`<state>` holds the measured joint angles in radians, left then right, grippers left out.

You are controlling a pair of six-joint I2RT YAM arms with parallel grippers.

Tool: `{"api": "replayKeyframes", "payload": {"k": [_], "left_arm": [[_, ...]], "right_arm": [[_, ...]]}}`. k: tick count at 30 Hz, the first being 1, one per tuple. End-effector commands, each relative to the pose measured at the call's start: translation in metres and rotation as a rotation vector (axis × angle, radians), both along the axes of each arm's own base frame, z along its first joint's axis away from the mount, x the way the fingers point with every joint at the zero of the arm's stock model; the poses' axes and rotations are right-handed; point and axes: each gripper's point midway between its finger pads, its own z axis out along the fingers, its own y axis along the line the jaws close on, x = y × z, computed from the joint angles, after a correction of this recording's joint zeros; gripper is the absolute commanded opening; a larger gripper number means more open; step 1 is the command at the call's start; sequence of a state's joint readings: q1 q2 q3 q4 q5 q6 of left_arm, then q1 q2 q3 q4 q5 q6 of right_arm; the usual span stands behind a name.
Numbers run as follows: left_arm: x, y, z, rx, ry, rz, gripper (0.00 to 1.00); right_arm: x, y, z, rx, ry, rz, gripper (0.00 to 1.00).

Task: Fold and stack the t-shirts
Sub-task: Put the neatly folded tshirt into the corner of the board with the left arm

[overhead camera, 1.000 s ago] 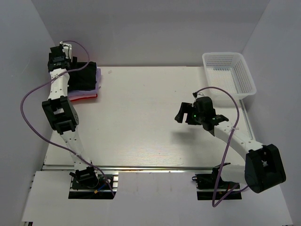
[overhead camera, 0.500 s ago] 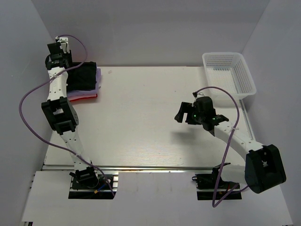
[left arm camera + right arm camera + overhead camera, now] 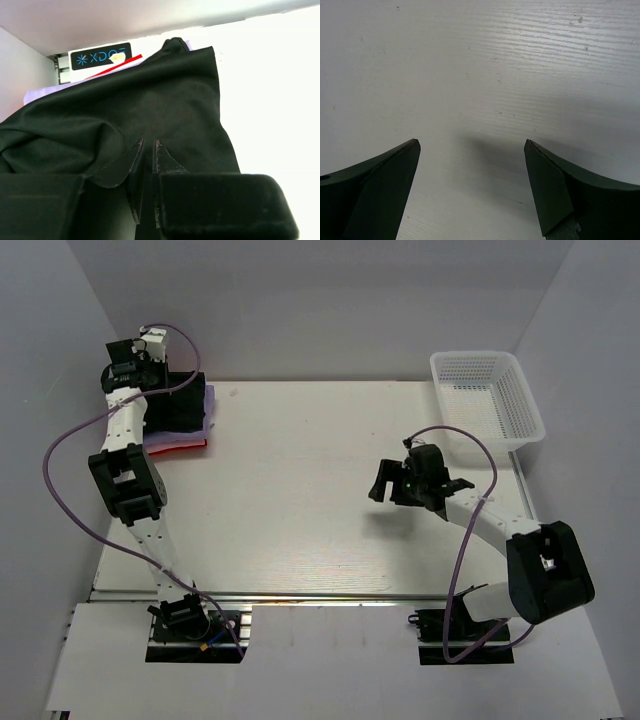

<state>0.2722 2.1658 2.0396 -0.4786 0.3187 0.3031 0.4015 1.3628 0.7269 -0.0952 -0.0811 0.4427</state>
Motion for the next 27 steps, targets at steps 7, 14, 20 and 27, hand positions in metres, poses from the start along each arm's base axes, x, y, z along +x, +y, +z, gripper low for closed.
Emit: {"api": "replayKeyframes", "payload": {"k": [7, 14, 20, 27], "left_arm": [[0.006, 0.034, -0.015, 0.026, 0.038, 0.046, 0.25], [0.015, 0.063, -0.011, 0.084, -0.014, 0.163, 0.23], [0.017, 0.069, 0.034, 0.127, -0.169, 0.204, 0.23], [0.035, 0.098, 0.021, 0.188, -0.142, 0.305, 0.24]], "right_arm": [[0.03, 0.007, 0.022, -0.007, -0.077, 0.004, 0.9], [0.035, 0.012, 0.021, -0.001, -0.072, 0.008, 0.9], [0.037, 0.014, 0.014, 0.002, -0.047, 0.016, 0.9], [0.041, 0.016, 0.009, -0.011, -0.019, 0.014, 0.9]]}}
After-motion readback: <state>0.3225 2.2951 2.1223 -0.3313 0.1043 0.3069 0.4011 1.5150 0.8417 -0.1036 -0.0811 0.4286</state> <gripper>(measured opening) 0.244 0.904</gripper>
